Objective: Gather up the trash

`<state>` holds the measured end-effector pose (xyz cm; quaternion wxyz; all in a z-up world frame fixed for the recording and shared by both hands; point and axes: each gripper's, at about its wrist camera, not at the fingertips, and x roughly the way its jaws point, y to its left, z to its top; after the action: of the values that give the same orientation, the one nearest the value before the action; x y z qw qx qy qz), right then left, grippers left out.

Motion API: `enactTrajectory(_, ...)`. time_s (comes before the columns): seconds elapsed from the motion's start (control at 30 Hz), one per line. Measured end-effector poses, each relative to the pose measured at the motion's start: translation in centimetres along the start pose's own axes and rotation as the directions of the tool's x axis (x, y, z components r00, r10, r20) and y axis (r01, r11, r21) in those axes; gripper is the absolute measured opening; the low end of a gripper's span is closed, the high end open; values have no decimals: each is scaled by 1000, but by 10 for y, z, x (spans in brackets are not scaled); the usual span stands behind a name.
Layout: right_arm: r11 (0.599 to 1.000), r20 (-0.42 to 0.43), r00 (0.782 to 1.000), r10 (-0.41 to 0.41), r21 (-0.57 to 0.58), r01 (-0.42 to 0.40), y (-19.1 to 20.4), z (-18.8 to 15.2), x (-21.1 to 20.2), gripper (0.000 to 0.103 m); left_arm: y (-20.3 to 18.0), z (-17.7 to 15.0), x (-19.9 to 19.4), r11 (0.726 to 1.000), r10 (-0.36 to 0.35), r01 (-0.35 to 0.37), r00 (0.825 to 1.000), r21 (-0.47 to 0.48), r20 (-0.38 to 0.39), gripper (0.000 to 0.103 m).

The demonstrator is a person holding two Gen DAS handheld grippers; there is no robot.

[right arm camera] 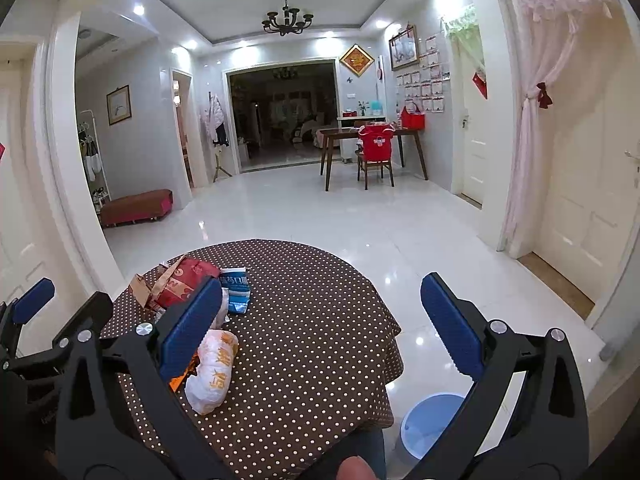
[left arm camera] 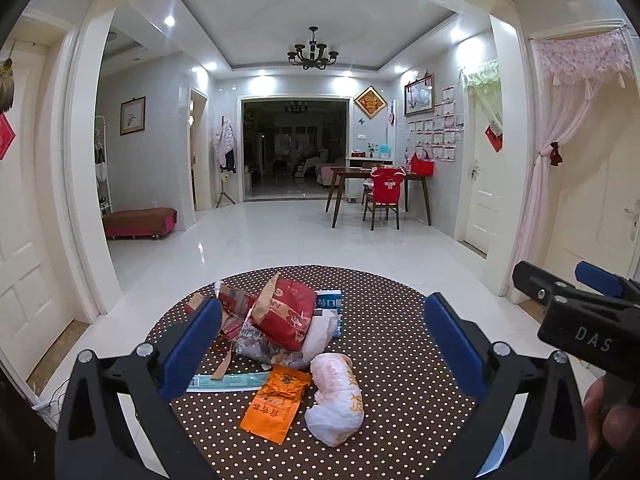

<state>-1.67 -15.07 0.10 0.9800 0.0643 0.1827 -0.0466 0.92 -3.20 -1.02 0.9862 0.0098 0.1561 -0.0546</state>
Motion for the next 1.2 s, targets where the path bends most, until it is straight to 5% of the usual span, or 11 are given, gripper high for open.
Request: enactTrajectory(1.2,1000,-14,1000,-7,-20,7,10,-1,6,98,7,0,1,1000,-2,2,1000,-23,6,99)
